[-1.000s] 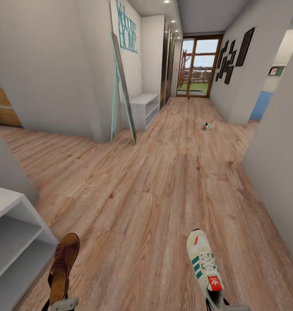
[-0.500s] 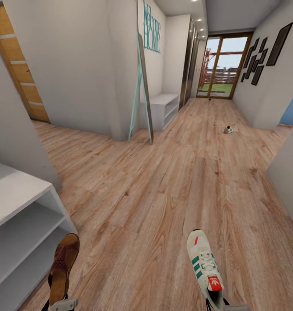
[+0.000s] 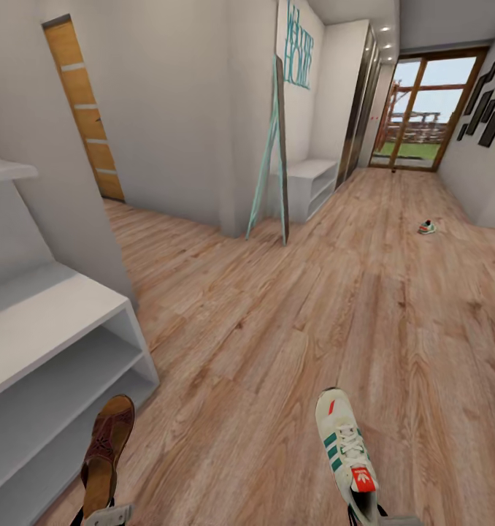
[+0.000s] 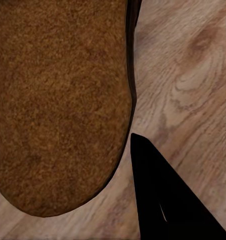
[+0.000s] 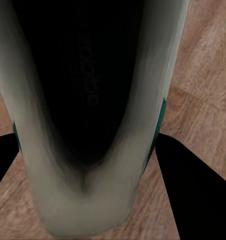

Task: Pick up the two gym shoes and the two sandals from the corridor floor and place them onto the hallstand (shoe rack) in the corridor, making sure they are on the rack and not on the floor. Arrange them so the two gym shoes are next to each other and the two sandals are next to each other.

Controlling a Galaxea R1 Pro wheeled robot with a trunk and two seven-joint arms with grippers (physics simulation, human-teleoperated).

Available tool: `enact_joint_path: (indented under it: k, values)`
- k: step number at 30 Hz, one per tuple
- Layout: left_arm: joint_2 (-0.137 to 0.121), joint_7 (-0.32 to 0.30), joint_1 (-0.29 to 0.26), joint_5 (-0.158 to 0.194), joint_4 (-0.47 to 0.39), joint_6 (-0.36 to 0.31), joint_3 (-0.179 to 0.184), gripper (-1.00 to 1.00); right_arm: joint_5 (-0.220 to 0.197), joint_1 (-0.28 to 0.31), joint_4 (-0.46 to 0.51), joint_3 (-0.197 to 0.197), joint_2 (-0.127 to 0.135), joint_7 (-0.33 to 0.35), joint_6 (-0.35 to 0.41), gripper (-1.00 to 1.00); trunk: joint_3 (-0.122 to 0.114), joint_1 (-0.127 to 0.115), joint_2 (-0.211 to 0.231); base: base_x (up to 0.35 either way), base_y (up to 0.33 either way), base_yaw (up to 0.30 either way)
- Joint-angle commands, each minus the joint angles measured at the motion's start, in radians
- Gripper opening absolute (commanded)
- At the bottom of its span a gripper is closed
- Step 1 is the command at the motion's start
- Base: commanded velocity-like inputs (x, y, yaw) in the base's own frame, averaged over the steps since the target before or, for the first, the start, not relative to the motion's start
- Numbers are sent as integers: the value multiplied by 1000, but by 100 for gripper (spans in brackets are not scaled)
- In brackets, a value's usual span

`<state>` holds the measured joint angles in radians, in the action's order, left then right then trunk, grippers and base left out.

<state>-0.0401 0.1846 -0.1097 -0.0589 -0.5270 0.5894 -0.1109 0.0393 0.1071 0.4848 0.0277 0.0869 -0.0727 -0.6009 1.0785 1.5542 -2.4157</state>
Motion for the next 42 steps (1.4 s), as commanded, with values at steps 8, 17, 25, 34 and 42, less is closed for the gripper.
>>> enact_joint_path:
  k: [8, 17, 25, 34, 42]
  values:
    - [0, 6, -1, -10, 0, 3, -1, -100, 4, 0, 0, 3, 1, -7, -2, -100, 1, 0, 0, 0, 0, 279]
    - [0, 7, -1, -10, 1, 8, -1, -100, 4, 0, 0, 3, 1, -7, -2, -100, 1, 0, 0, -71, -131, 279]
    - [0, 7, -1, -10, 0, 7, -1, -100, 4, 0, 0, 3, 1, -7, -2, -100, 1, 0, 0, -41, -73, 279]
    - [0, 7, -1, -10, 1, 7, -1, -100, 4, 0, 0, 3, 1, -7, -2, -100, 1, 0, 0, -2, -4, 279]
    - [0, 7, -1, -10, 1, 8, -1, -100, 4, 0, 0, 3, 1, -7, -2, -100, 1, 0, 0, -52, -38, 279]
